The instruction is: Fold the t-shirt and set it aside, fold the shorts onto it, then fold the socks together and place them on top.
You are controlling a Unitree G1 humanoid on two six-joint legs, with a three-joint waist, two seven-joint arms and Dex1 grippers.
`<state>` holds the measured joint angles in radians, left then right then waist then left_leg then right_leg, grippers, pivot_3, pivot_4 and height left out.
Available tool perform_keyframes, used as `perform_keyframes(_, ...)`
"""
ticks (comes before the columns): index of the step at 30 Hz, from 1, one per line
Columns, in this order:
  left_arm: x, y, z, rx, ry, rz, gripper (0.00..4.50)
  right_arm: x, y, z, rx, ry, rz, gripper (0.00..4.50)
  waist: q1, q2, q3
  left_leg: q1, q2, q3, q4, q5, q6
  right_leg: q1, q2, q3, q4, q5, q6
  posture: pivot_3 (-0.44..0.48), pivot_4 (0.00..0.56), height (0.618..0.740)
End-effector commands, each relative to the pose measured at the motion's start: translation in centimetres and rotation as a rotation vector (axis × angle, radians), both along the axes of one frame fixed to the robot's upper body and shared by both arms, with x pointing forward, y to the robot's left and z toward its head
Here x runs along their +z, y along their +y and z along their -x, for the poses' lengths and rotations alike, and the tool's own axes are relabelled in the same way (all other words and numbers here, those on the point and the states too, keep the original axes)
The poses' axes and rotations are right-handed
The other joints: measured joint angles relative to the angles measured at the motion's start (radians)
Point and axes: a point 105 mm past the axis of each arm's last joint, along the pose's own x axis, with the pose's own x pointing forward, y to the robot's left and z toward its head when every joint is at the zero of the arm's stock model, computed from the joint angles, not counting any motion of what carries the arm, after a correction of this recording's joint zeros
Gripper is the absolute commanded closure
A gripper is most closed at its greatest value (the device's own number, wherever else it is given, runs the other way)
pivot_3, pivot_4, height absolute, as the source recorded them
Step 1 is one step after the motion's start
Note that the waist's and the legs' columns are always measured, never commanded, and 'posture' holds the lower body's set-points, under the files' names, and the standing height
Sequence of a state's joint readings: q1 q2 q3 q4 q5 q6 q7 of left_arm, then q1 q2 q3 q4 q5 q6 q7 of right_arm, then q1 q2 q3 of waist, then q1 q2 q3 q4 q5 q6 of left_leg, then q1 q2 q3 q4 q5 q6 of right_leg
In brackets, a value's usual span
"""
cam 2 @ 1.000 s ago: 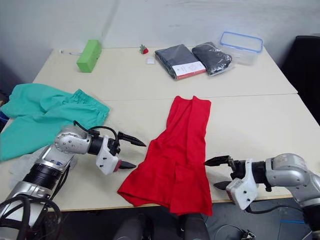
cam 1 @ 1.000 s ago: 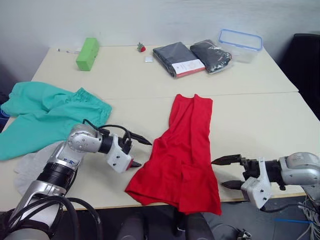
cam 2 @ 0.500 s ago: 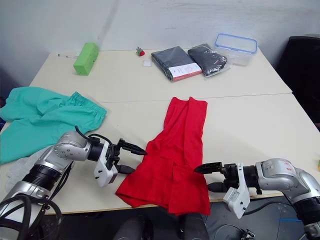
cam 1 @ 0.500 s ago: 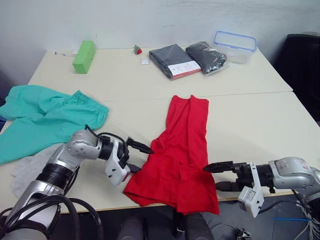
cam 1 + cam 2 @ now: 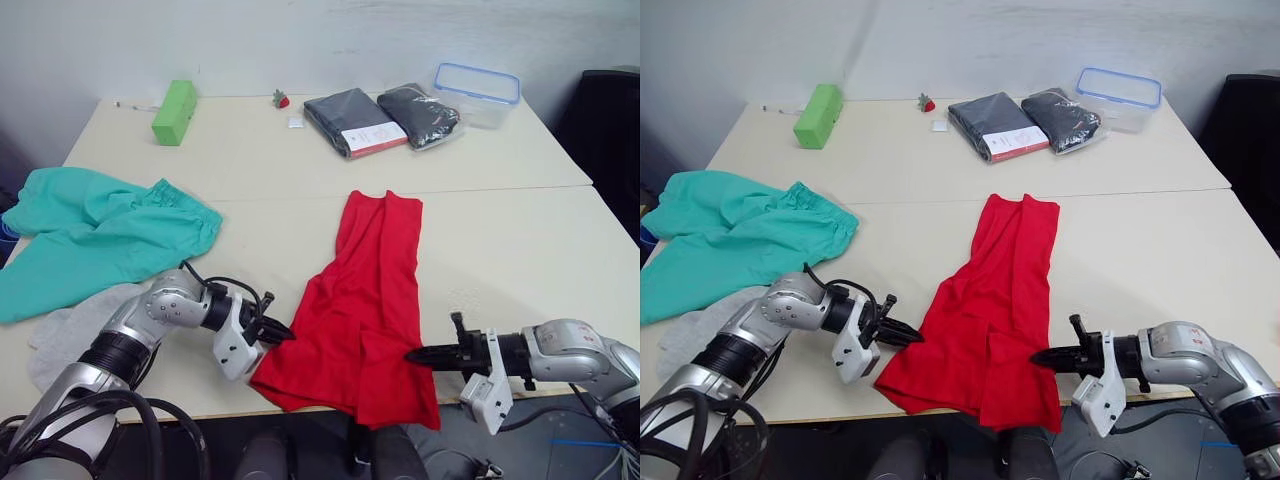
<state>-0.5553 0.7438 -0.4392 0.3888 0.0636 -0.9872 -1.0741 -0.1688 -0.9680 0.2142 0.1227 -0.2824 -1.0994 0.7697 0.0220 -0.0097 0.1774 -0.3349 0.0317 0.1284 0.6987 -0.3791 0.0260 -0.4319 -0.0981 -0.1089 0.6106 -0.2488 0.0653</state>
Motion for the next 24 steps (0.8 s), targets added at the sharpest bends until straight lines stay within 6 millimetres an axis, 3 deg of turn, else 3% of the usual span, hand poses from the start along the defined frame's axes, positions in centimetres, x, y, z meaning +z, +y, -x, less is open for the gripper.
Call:
perform_keyframes(1, 0.7, -0.6, 0.3, 0.025, 0.041, 0.055, 4.5, 1.6, 0.5, 0.0, -0.056, 0.03, -0.112, 4.49, 0.0, 0.0, 0.0, 0.0, 0.0, 0.0, 0.0, 0.0, 0.0, 0.0, 0.0, 0.0, 0.0, 0.0, 0.0, 0.0, 0.15, 0.74)
perform_keyframes(10, 2.2, -0.8, 0.5, 0.15, 0.146, 0.156, 4.5, 4.1, 1.1, 0.0, -0.158, 0.112, -0.238, 4.49, -0.001, 0.0, 0.0, -0.001, 0.0, -0.002, 0.0, 0.0, 0.0, 0.0, -0.001, 0.002, -0.002, 0.0, 0.0, 0.0, 0.15, 0.74)
perform_keyframes(24, 2.0, 0.1, 5.2, 0.192, 0.35, 0.075, 4.5, 3.0, 1.4, 3.5, -0.089, 0.226, -0.197, 4.49, 0.001, 0.001, 0.001, 0.0, 0.001, -0.004, 0.0, -0.001, -0.002, 0.001, -0.001, 0.003, -0.003, -0.001, -0.001, 0.0, 0.15, 0.74)
